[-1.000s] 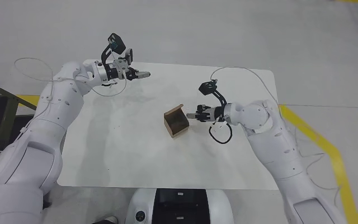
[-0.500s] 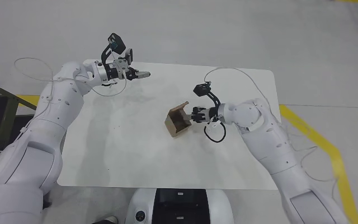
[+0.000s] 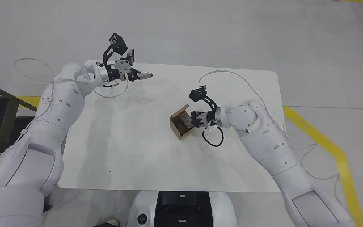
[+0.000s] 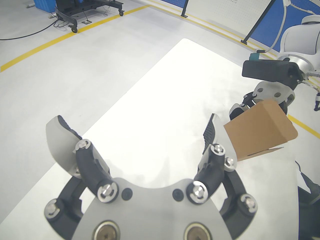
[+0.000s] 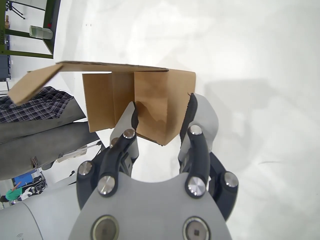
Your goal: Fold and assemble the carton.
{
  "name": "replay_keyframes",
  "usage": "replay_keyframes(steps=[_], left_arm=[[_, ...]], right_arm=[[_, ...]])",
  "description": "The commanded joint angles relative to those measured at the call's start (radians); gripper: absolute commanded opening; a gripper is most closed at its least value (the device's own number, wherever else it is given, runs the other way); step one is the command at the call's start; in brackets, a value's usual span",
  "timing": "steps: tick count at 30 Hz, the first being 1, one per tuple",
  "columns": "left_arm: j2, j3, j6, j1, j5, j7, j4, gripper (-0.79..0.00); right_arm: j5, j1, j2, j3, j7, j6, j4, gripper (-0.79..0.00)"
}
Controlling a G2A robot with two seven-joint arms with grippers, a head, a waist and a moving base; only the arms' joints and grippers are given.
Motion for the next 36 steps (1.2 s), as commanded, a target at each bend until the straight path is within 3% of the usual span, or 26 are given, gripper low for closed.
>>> replay_keyframes(steps=[1, 6, 15, 32, 34, 36], left_arm=[[0.000, 0.000, 0.000, 0.000, 0.000, 0.000, 0.000, 0.000], [0.000, 0.000, 0.000, 0.000, 0.000, 0.000, 0.000, 0.000], [0.000, 0.000, 0.000, 0.000, 0.000, 0.000, 0.000, 0.000], [0.000, 0.000, 0.000, 0.000, 0.000, 0.000, 0.000, 0.000], [0.000, 0.000, 0.000, 0.000, 0.000, 0.000, 0.000, 0.000], [0.000, 0.000, 0.000, 0.000, 0.000, 0.000, 0.000, 0.000]], right_arm=[[-0.004, 0.006, -0.002, -0.009, 0.000, 0.002, 0.007, -0.727], [-0.012, 0.021, -0.005, -0.028, 0.002, 0.006, 0.022, -0.785], [-0.065, 0.038, -0.010, -0.062, -0.002, 0.036, 0.012, -0.785], [-0.288, 0.039, 0.014, -0.084, 0.122, 0.050, -0.167, -0.785], [-0.292, 0.040, 0.015, -0.086, 0.117, 0.044, -0.155, -0.582], [-0.288, 0.041, 0.014, -0.085, 0.112, 0.043, -0.148, -0.480]])
